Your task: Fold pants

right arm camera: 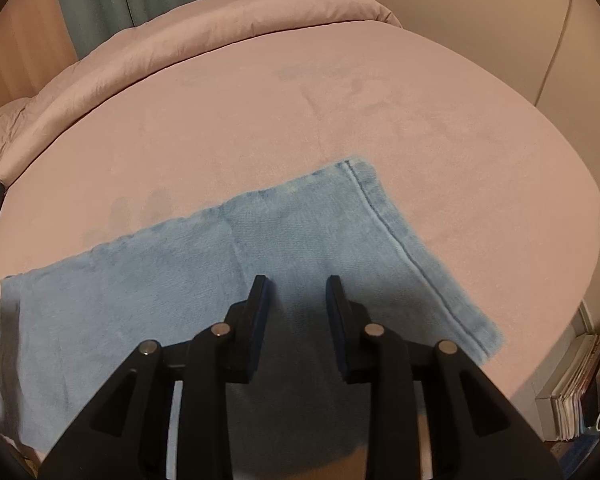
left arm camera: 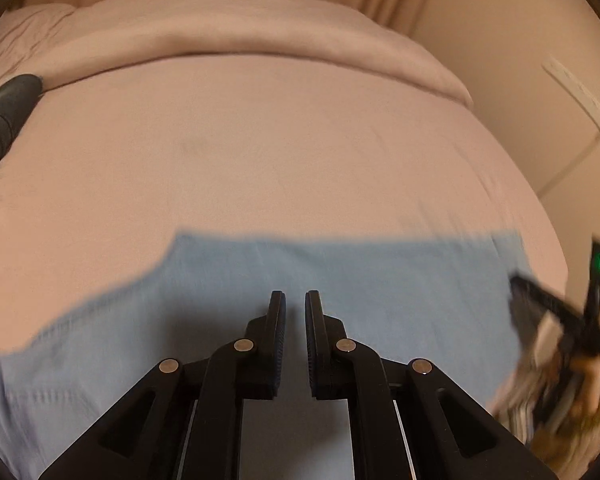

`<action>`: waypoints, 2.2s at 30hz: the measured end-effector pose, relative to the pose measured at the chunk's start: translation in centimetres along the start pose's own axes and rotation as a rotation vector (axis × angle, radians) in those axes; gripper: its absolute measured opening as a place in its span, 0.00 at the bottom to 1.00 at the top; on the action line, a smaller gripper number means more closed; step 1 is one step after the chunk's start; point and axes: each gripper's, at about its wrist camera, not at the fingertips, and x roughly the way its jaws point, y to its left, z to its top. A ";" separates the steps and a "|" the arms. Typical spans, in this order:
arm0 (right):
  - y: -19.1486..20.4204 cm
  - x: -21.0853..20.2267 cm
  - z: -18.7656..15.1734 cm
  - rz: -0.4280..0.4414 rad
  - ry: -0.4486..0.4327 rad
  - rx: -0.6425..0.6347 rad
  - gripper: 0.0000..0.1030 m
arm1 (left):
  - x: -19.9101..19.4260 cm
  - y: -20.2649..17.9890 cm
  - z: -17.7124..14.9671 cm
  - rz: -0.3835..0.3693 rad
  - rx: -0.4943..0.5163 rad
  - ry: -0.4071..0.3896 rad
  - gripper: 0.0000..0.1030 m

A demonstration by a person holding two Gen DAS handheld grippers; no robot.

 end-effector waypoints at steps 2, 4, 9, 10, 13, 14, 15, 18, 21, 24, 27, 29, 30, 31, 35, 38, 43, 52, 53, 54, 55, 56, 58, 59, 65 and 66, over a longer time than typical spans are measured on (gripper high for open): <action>-0.2 -0.8 -0.3 -0.006 -0.004 -0.004 0.33 | -0.2 -0.5 -2.2 -0.030 0.009 0.052 0.06; -0.4 -1.8 -0.8 0.007 -0.010 -0.011 0.34 | 0.1 -1.0 -3.2 -0.044 0.008 0.079 0.06; -1.4 -2.1 -2.1 -0.019 0.021 -0.027 0.37 | 1.7 -1.2 -5.9 0.011 -0.016 0.127 0.06; -1.8 -1.8 -2.3 -0.025 0.031 -0.021 0.36 | 1.6 -1.0 -6.1 0.017 -0.032 0.112 0.06; -2.6 -1.4 -2.6 0.002 0.028 0.008 0.36 | 1.5 -1.0 -6.3 0.053 -0.033 0.112 0.06; -2.6 -1.4 -2.6 0.000 0.027 0.008 0.35 | 1.4 -0.8 -6.4 0.058 -0.036 0.114 0.06; -2.6 -1.3 -2.6 -0.010 0.027 0.004 0.34 | 1.4 -0.9 -6.4 0.061 -0.039 0.114 0.06; -2.5 -1.3 -2.9 -0.015 0.019 0.000 0.34 | 0.6 -0.4 -6.8 0.064 -0.041 0.112 0.06; -2.7 -1.4 -2.7 -0.003 0.017 0.016 0.33 | 0.0 0.2 -7.4 0.055 -0.057 0.114 0.06; -2.8 -2.0 -2.8 0.001 0.017 0.032 0.31 | -0.6 1.0 -8.2 0.028 -0.073 0.116 0.06; -3.1 -3.1 -2.8 -0.001 0.000 0.058 0.37 | -1.9 1.9 -8.3 -0.010 -0.095 0.123 0.06; -3.7 -4.2 -3.0 -0.007 -0.024 0.071 0.49 | -3.1 2.4 -8.3 0.025 -0.106 0.095 0.06; -4.2 -4.7 -3.0 -0.009 -0.038 0.082 0.55 | -3.8 2.8 -8.4 0.045 -0.111 0.076 0.06; -4.6 -5.1 -3.0 -0.011 -0.046 0.093 0.56 | -4.7 3.7 -8.4 0.067 -0.126 0.055 0.06; -5.2 -6.0 -3.0 0.007 -0.033 0.139 0.59 | -7.7 8.2 -8.5 0.142 -0.246 0.006 0.19; -1.4 -6.0 -2.4 0.106 -0.010 0.050 0.59 | -10.6 12.2 -8.6 0.240 -0.339 -0.053 0.57; 10.1 -5.1 -1.4 0.392 0.048 -0.196 0.64 | -14.2 16.9 -8.5 0.384 -0.428 -0.149 0.75; 33.0 -0.4 0.5 0.671 0.266 -0.627 0.66 | -10.7 23.7 -8.4 0.251 -0.503 -0.044 0.83; 33.9 -0.1 0.5 0.667 0.273 -0.654 0.72 | -10.2 23.8 -8.5 0.236 -0.504 -0.034 0.80; 35.3 0.2 0.3 0.657 0.276 -0.700 0.76 | -9.7 24.0 -8.7 0.226 -0.504 -0.031 0.73; 36.5 0.4 0.0 0.642 0.267 -0.748 0.79 | -9.5 23.9 -8.9 0.234 -0.507 -0.032 0.72; 37.2 0.6 -0.1 0.623 0.262 -0.780 0.79 | -9.5 23.9 -9.2 0.235 -0.510 -0.040 0.68; 38.5 1.8 -0.2 0.560 0.281 -0.832 0.78 | -10.3 23.4 -9.4 0.240 -0.494 -0.072 0.59; 39.0 2.6 -0.7 0.549 0.308 -0.843 0.69 | -10.8 22.9 -9.4 0.243 -0.475 -0.085 0.54; 38.6 3.0 -0.9 0.516 0.273 -0.853 0.09 | -12.9 21.2 -9.8 0.198 -0.450 -0.151 0.32; 38.2 2.4 -0.3 0.527 0.260 -0.807 0.09 | -13.3 21.0 -9.8 0.202 -0.441 -0.161 0.32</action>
